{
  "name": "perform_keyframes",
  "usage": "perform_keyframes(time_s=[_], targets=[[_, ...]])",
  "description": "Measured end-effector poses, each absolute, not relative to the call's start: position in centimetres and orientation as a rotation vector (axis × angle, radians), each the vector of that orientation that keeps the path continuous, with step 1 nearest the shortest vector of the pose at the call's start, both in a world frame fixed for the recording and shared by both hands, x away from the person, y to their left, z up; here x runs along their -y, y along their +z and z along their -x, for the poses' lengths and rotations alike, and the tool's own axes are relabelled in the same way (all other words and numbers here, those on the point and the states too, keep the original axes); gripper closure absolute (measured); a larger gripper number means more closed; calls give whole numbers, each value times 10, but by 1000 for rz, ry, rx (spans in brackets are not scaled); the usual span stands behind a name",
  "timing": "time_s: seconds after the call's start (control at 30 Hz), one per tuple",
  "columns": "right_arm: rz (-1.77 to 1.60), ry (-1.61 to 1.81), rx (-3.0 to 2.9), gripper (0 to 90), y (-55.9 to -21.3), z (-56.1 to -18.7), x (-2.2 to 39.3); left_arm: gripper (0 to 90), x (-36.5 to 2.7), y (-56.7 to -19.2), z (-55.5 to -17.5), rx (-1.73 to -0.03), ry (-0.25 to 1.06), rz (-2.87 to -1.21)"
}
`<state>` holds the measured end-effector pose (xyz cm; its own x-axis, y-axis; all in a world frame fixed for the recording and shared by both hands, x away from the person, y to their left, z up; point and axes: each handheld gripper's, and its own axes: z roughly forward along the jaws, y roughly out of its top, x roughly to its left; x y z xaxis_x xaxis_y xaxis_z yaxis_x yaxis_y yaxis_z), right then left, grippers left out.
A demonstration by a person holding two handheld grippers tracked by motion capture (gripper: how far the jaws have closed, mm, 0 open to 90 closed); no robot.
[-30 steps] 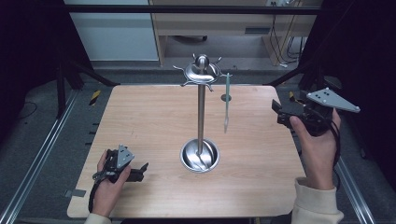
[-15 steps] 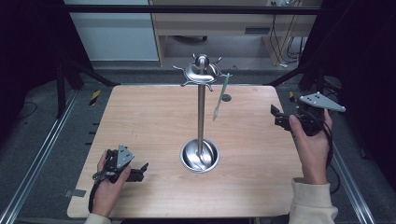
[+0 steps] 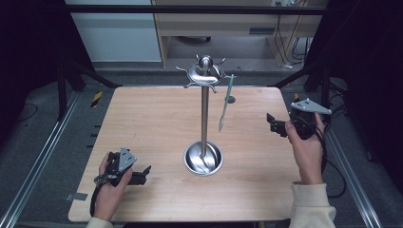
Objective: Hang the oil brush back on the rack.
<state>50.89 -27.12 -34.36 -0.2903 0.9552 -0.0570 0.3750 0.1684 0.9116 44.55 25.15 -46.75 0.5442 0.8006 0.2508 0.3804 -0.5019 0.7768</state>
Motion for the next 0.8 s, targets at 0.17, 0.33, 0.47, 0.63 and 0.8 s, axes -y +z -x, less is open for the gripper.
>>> perform_keyframes(time_s=[0.17,0.33,0.47,0.63,0.8], targets=[[-1267,1075,-1807,91,-355,-515,266,20,-252,-468,-446,-949,800,-2108],[-1260,1059,-1847,90,-366,-519,257,20,-252,-468,-446,-950,796,-2109],[-1250,1039,-1886,92,-375,-524,247,20,-252,-468,-446,-950,795,-2108],[-1245,1036,-1907,93,-383,-526,242,20,-252,-468,-446,-950,795,-2109],[-1240,1030,-1933,95,-391,-529,236,20,-252,-468,-445,-952,796,-2107]])
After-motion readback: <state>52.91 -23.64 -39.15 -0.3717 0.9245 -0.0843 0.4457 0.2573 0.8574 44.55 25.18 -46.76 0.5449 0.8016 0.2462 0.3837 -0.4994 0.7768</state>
